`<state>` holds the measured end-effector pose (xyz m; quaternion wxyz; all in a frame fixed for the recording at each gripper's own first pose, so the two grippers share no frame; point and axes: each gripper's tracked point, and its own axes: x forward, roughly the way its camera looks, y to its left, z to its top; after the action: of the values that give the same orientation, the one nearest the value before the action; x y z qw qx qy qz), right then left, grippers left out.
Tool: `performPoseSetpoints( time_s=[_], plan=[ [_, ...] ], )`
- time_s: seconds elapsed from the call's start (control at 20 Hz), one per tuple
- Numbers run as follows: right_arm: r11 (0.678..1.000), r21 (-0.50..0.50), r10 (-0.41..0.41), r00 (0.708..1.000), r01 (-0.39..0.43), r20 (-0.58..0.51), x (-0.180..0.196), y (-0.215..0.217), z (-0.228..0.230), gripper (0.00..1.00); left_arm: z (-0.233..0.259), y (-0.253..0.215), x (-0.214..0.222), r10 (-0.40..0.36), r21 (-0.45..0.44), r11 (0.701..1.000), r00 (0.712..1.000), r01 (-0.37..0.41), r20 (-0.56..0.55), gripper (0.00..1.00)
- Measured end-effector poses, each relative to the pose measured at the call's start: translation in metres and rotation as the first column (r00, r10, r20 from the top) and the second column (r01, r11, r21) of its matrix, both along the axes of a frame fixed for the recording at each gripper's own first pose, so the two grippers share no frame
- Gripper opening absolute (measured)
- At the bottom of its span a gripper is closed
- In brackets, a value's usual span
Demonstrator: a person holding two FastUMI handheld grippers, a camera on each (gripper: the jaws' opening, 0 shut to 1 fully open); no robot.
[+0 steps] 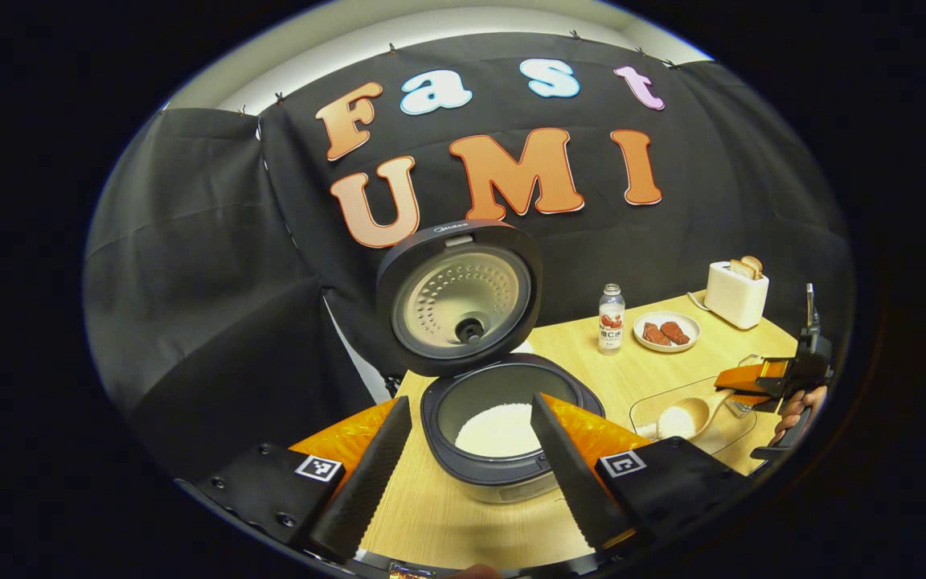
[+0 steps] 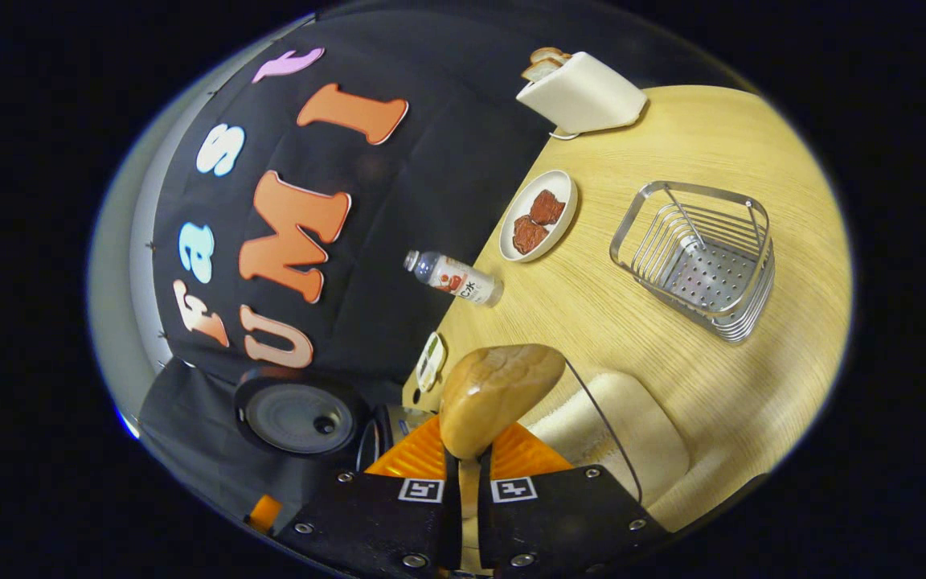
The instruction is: Close the left gripper, press the button to open the rice cooker; take a wooden spoon from the chopstick holder with the right hand, scoop a spoonful of rice and pour it into the rice cooker, then put the wooden spoon back into the chopstick holder.
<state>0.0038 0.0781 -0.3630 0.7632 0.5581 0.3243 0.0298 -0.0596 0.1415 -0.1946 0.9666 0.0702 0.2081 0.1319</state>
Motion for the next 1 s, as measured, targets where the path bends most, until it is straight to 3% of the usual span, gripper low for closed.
performPoseSetpoints(
  time_s=[0.1,0.15,0.25,0.3,0.35,0.6,0.8,0.85,0.9,0.95,1.0],
  plan=[
    [0.996,0.076,-0.041,0.999,0.04,0.022,0.009,-0.008,0.018,0.07,0.003,0.0,0.0,0.01,-0.003,1.0,1.0,-0.01,0.012,1.0],
    [0.991,0.12,-0.059,0.998,0.054,0.032,0.012,-0.009,0.028,0.07,0.006,0.0,0.001,0.018,-0.004,1.0,1.0,-0.018,0.019,0.94],
    [0.975,0.21,-0.082,0.996,0.071,0.046,0.021,-0.01,0.048,0.07,0.01,0.002,0.001,0.033,-0.008,0.999,0.999,-0.032,0.034,1.0],
    [0.966,0.249,-0.091,0.995,0.075,0.052,0.025,-0.009,0.057,0.07,0.011,0.003,0.0,0.041,-0.01,0.999,0.998,-0.041,0.039,0.94],
    [0.954,0.288,-0.102,0.993,0.083,0.054,0.031,-0.007,0.067,0.07,0.012,0.005,-0.001,0.051,-0.012,0.999,0.998,-0.05,0.046,0.94],
    [0.891,0.451,-0.094,0.992,0.048,0.081,0.056,0.024,0.116,0.07,0.022,0.012,-0.008,0.093,-0.037,0.995,0.991,-0.09,0.092,0.94],
    [0.887,0.462,-0.03,0.994,-0.024,0.109,0.075,0.061,0.137,0.07,0.029,0.015,-0.017,0.111,-0.029,0.994,0.985,-0.108,0.132,0.94],
    [0.892,0.451,-0.011,0.994,-0.041,0.112,0.08,0.072,0.138,0.07,0.029,0.014,-0.02,0.108,-0.026,0.994,0.984,-0.106,0.142,1.0],
    [0.896,0.44,0.004,0.994,-0.052,0.11,0.084,0.08,0.138,0.07,0.03,0.013,-0.023,0.106,-0.02,0.994,0.982,-0.105,0.154,0.94],
    [0.902,0.428,0.02,0.994,-0.066,0.111,0.088,0.089,0.138,0.07,0.031,0.014,-0.026,0.106,-0.013,0.994,0.98,-0.105,0.168,1.0],
    [0.907,0.414,0.032,0.993,-0.076,0.112,0.092,0.095,0.138,0.07,0.034,0.014,-0.029,0.105,-0.002,0.994,0.976,-0.106,0.189,0.94]
  ],
)
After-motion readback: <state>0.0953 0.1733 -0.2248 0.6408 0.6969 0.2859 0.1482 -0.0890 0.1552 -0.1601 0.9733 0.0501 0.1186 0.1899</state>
